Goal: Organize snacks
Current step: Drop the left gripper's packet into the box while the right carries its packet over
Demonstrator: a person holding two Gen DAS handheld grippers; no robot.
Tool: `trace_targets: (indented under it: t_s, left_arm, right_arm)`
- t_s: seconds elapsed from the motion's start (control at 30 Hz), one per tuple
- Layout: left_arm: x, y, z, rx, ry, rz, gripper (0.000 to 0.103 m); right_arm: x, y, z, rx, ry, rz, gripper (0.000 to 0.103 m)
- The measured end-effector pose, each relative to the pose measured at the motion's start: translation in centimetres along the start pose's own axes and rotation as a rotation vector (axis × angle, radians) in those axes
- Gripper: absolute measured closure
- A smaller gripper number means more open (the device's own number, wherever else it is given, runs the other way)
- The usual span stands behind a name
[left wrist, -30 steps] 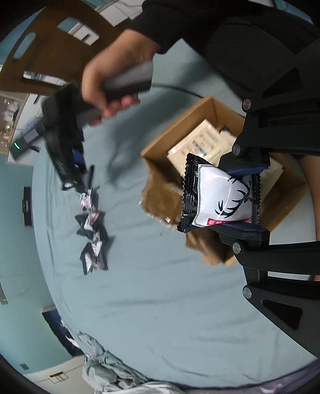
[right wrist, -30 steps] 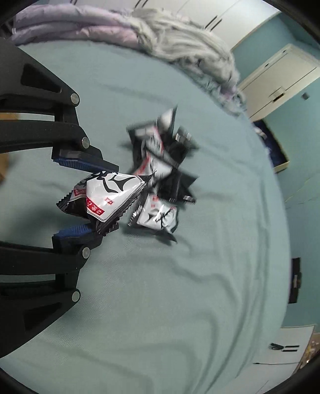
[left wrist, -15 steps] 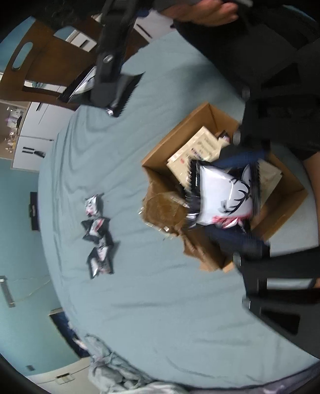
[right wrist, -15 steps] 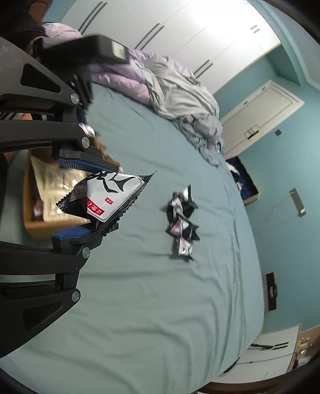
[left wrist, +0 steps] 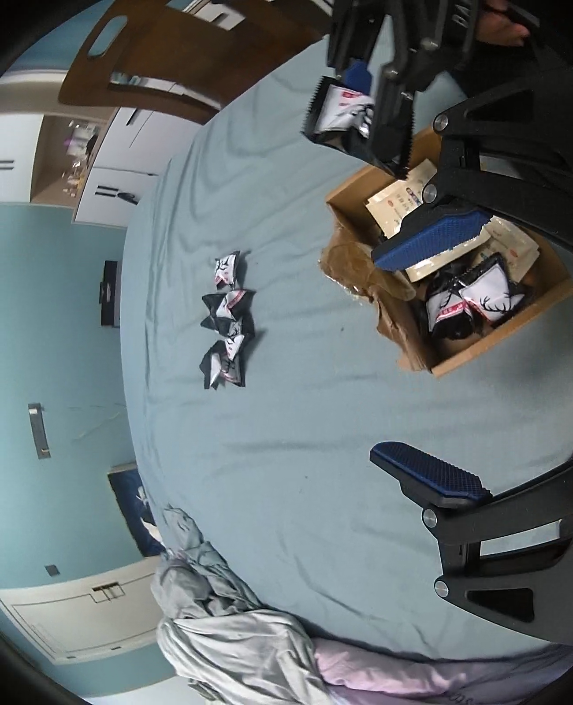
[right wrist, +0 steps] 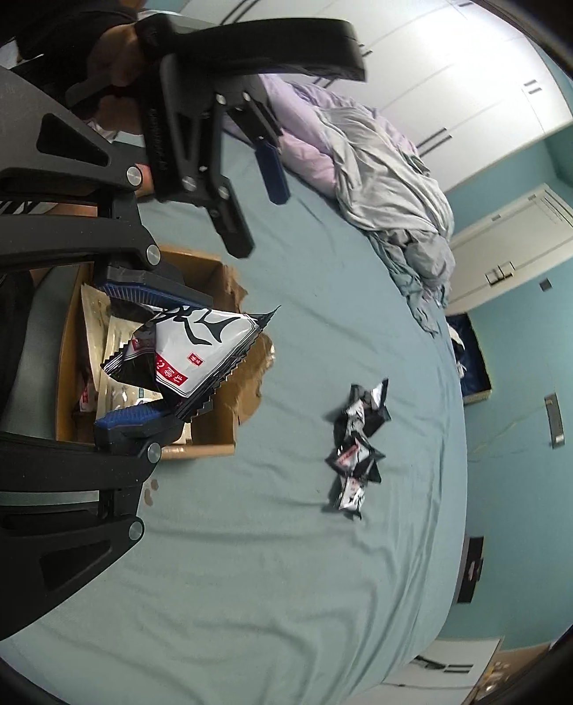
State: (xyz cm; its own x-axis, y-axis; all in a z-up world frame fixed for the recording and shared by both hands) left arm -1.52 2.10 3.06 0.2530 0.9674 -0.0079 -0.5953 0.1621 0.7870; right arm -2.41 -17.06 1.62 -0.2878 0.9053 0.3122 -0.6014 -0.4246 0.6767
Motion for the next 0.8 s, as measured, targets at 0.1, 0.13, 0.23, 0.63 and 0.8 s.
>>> trace_targets:
  t_s: [0.1, 0.13, 0.23, 0.63, 0.8]
  left_arm:
    - [0.2, -0.2, 0.1, 0.004, 0.014, -0.013, 0.022]
    - [0.2, -0.3, 0.0, 0.004, 0.015, -0.011, 0.022]
    - [0.2, -0.4, 0.0, 0.009, 0.016, -0.013, 0.022]
    - [-0.5, -1.8, 0.2, 0.043, 0.011, -0.019, 0.022]
    - [-0.6, -2.1, 0.5, 0.051, 0.017, -0.029, 0.022]
  right_arm:
    - [0.2, -0.8, 0.1, 0.024, 0.019, -0.012, 0.066]
    - [0.3, -0.7, 0.1, 0.023, 0.023, -0.021, 0.066]
    - [1.1, -0.2, 0.2, -0.012, 0.048, -0.021, 0.065]
    - [-0.9, -0.6, 0.5, -0.043, -0.079, -0.025, 0.022]
    - [-1.3, 0.7, 0.8, -0.177, -0.038, -0.124, 0.021]
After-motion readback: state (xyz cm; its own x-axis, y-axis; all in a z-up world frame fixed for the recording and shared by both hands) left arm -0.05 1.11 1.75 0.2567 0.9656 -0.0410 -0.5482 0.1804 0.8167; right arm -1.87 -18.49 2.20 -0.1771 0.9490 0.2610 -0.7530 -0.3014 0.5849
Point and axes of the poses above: each gripper's, at about its wrist camera, not at the fingertips, and y roughly against the way its jaws point, x to its left, z to its top, the point moved 3 cm from there along -y, roughly the way its jaws point, and after that the axes turned 2 degrees about -z, right-handed, at the moved point
